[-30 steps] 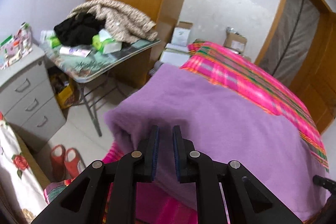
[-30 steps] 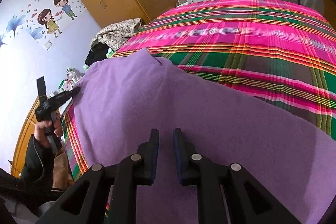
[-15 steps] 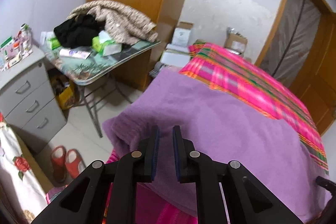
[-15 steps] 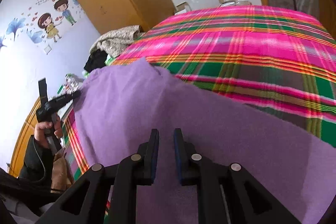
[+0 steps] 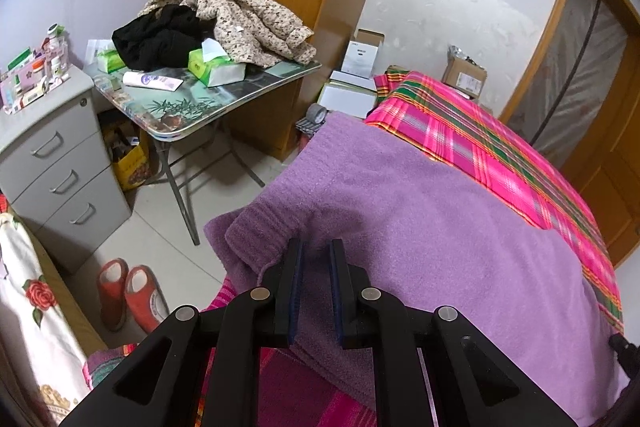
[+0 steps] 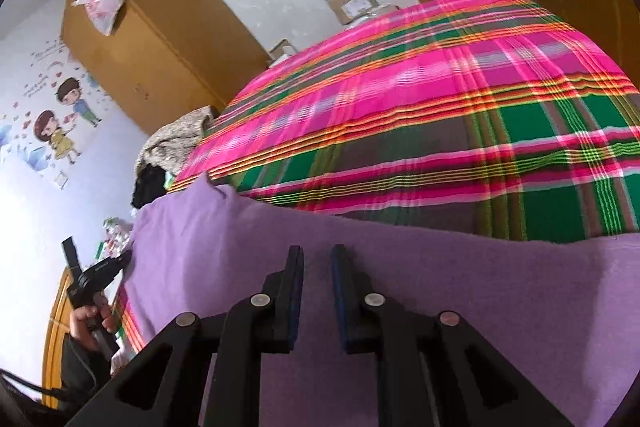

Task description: Fold clothes

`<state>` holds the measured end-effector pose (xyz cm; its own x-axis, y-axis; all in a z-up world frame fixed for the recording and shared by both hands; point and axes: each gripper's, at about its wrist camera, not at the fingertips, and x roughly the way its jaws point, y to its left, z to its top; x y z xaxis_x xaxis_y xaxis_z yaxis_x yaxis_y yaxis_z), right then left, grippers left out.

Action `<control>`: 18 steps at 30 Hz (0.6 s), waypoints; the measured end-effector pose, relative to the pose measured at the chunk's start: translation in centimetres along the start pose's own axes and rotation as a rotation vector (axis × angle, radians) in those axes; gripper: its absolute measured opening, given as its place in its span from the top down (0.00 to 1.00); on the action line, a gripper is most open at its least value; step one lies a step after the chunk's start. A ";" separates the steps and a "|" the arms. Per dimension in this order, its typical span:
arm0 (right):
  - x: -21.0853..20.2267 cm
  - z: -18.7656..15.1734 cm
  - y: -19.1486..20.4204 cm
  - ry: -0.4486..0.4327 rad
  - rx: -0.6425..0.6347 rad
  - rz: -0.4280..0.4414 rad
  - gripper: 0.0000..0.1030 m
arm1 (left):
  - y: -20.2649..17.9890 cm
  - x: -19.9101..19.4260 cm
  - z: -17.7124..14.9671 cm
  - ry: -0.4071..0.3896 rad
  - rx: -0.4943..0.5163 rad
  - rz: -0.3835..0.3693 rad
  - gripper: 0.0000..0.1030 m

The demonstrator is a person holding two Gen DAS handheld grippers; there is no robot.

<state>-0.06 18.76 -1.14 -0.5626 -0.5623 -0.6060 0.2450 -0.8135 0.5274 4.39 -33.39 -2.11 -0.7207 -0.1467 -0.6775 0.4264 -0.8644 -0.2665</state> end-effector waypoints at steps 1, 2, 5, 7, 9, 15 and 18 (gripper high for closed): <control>0.0 -0.2 0.4 0.004 -0.015 0.015 0.84 | 0.0 0.0 0.0 0.000 -0.001 0.002 0.87; 0.0 -0.3 0.7 0.008 -0.030 0.029 0.84 | -0.1 -0.1 0.0 -0.002 0.001 0.007 0.87; 0.3 -0.8 1.7 0.027 -0.069 0.060 0.84 | -0.2 -0.1 0.0 -0.007 0.005 0.019 0.87; 0.5 -1.1 2.2 0.041 -0.089 0.068 0.84 | -0.1 -0.2 -0.1 -0.009 0.001 0.019 0.87; 0.5 -1.4 2.5 0.049 -0.100 0.067 0.84 | 0.0 -0.3 -0.1 -0.010 -0.002 0.020 0.87; -1.5 -1.1 1.0 -0.005 -0.072 0.016 0.84 | -1.0 -2.1 -0.8 -0.034 0.014 0.028 0.87; -2.7 -1.3 0.1 -0.019 -0.061 -0.007 0.84 | -3.1 -3.4 -1.8 -0.046 0.068 -0.023 0.87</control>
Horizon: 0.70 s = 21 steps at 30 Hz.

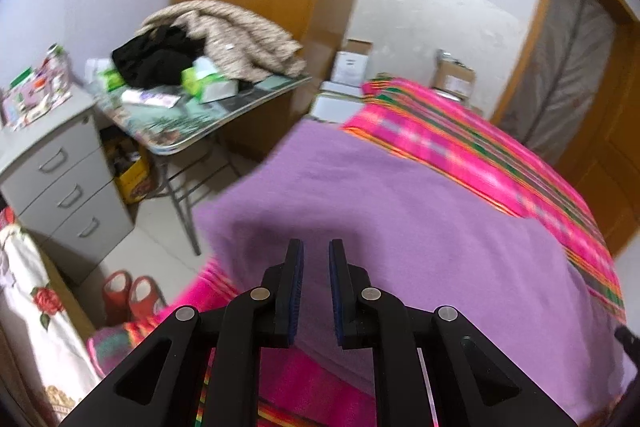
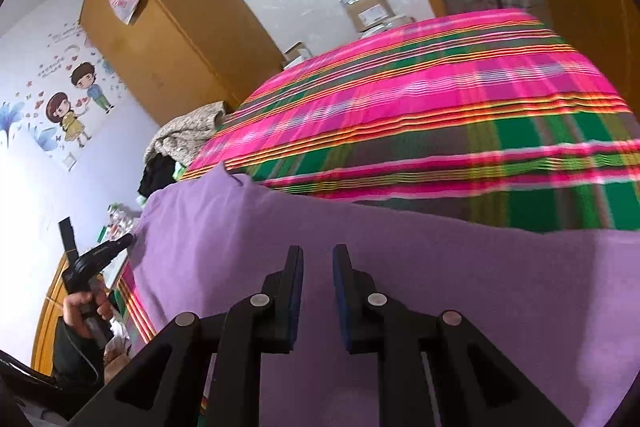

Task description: Fold clothes

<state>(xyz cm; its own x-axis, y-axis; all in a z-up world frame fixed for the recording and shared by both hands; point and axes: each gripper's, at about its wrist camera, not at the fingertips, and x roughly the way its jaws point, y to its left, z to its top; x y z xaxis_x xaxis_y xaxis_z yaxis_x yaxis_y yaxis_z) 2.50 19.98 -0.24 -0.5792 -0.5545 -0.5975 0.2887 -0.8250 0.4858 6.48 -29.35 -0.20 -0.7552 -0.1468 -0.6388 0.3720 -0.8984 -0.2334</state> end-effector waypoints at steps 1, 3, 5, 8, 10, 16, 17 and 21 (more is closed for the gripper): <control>-0.3 -0.2 -0.2 0.001 0.001 0.001 0.84 | -0.9 -0.2 -0.4 0.003 0.019 -0.028 0.87; -0.7 -1.0 -0.4 0.012 0.004 0.009 0.84 | -2.6 -0.5 -1.1 0.013 0.056 -0.080 0.87; -1.0 -2.0 -0.4 0.031 0.001 0.029 0.84 | -4.5 -0.7 -1.9 0.026 0.094 -0.139 0.87; -1.5 -3.5 -0.3 0.049 0.002 0.079 0.84 | -7.4 -0.8 -3.1 0.051 0.155 -0.232 0.87; -2.0 -5.0 -0.2 0.070 -0.008 0.113 0.84 | -9.2 -1.2 -4.1 0.060 0.202 -0.291 0.87; -3.5 -7.2 0.4 0.074 -0.052 0.145 0.84 | -13.7 -2.4 -7.1 0.117 0.321 -0.438 0.87; -3.8 -7.4 0.5 0.074 -0.064 0.141 0.84 | -14.3 -2.5 -7.7 0.127 0.342 -0.458 0.87; -3.5 -7.1 2.1 0.056 -0.114 0.154 0.84 | -16.3 -3.3 -9.2 0.150 0.406 -0.524 0.87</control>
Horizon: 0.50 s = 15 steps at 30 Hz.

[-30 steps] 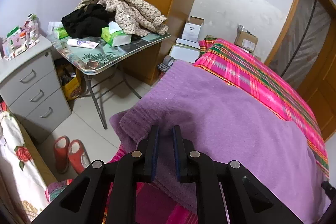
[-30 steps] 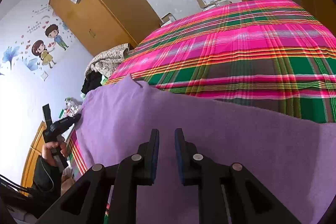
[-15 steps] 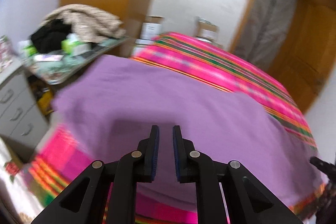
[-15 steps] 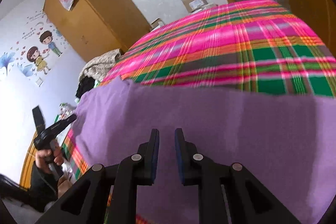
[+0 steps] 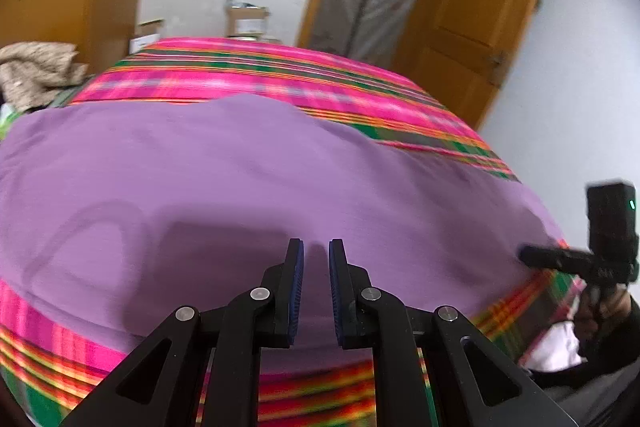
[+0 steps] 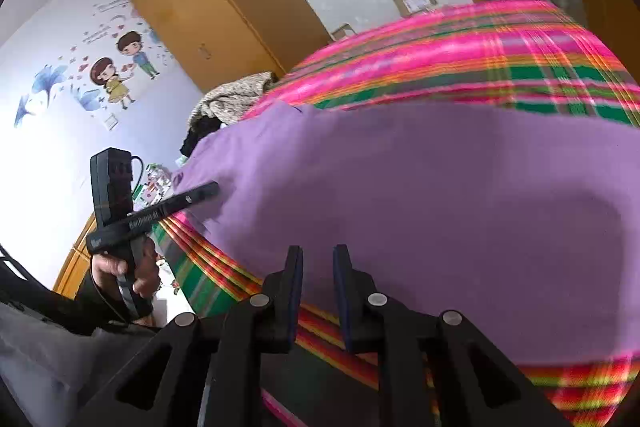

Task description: Fold clothes

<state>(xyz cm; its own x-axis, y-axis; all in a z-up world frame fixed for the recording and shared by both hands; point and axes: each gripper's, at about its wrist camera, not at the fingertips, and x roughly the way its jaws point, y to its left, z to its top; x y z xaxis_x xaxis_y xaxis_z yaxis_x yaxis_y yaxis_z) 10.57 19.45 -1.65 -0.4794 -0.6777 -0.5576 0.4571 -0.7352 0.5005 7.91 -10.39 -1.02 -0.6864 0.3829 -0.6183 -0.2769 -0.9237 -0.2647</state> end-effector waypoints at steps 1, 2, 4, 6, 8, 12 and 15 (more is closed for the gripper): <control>0.3 0.2 0.4 -0.002 -0.016 0.012 0.84 | -0.7 0.1 -0.1 0.005 0.018 -0.015 0.87; 0.6 0.2 0.9 0.001 -0.036 0.023 0.84 | -1.5 0.3 -0.2 0.007 0.037 -0.028 0.87; 1.5 0.3 2.1 0.017 -0.093 0.019 0.84 | -2.7 0.5 -0.4 0.013 0.068 -0.054 0.87; 2.3 0.1 2.8 0.036 -0.133 0.008 0.84 | -3.6 0.6 -0.7 0.024 0.099 -0.075 0.87; 3.0 -0.2 3.1 0.056 -0.161 -0.006 0.84 | -4.5 0.9 -1.1 0.036 0.138 -0.086 0.87; 3.1 -0.9 3.3 0.050 -0.205 -0.037 0.88 | -5.4 1.2 -2.1 0.054 0.199 -0.079 0.87; 2.9 -0.9 3.2 0.047 -0.209 -0.059 0.89 | -5.6 1.1 -2.3 0.048 0.219 -0.075 0.87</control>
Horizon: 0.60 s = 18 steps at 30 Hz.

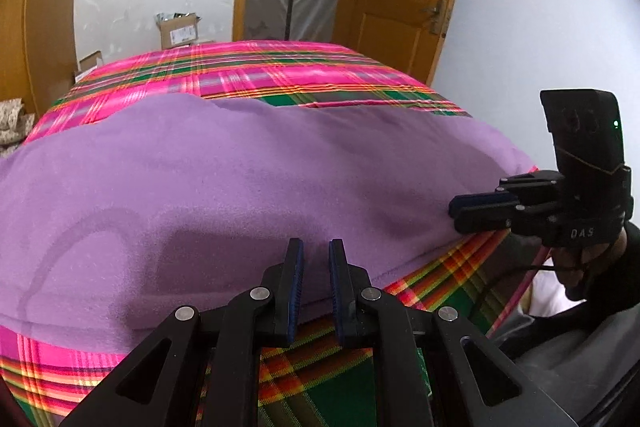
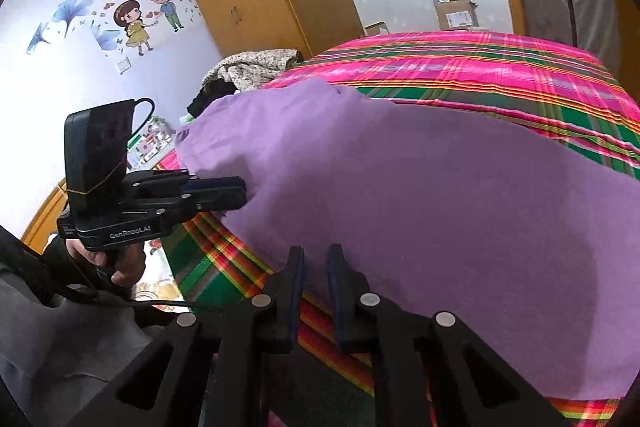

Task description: Fold clothes

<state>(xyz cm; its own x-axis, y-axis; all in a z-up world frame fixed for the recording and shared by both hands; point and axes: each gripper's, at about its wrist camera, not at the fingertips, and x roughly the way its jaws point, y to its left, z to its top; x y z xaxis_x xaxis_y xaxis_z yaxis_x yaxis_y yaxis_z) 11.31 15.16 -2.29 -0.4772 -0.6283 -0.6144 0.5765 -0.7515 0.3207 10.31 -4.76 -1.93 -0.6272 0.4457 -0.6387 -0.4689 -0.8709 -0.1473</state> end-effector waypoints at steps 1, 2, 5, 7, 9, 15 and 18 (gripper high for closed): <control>0.0 0.2 0.2 0.001 -0.004 -0.008 0.89 | 0.0 0.0 0.0 -0.001 0.002 0.001 0.87; 0.0 0.3 0.5 0.002 -0.008 -0.016 0.88 | -0.1 0.0 0.0 -0.003 0.005 0.000 0.87; 0.0 0.7 0.7 -0.015 -0.021 -0.002 0.87 | -0.5 -0.1 0.1 -0.009 0.018 -0.017 0.87; 0.6 0.6 0.6 0.017 -0.018 0.000 0.87 | -1.0 0.1 0.1 -0.005 0.040 -0.035 0.87; 0.5 0.7 0.3 0.020 -0.010 0.012 0.88 | -1.5 0.3 -0.1 0.008 0.060 -0.046 0.87; -0.5 1.1 -1.2 -0.009 0.051 -0.017 0.88 | -1.1 0.2 0.1 0.003 0.055 -0.052 0.87; -0.3 1.0 -1.8 0.005 0.071 -0.031 0.89 | -0.4 0.0 0.2 -0.008 0.037 -0.026 0.87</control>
<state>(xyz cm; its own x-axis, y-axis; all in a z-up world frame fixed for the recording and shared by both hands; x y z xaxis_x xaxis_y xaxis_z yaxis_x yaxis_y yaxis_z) 9.70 16.52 -1.95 -0.4901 -0.6039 -0.6285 0.5132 -0.7828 0.3519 10.38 -4.38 -1.67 -0.6193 0.4696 -0.6292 -0.5076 -0.8509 -0.1355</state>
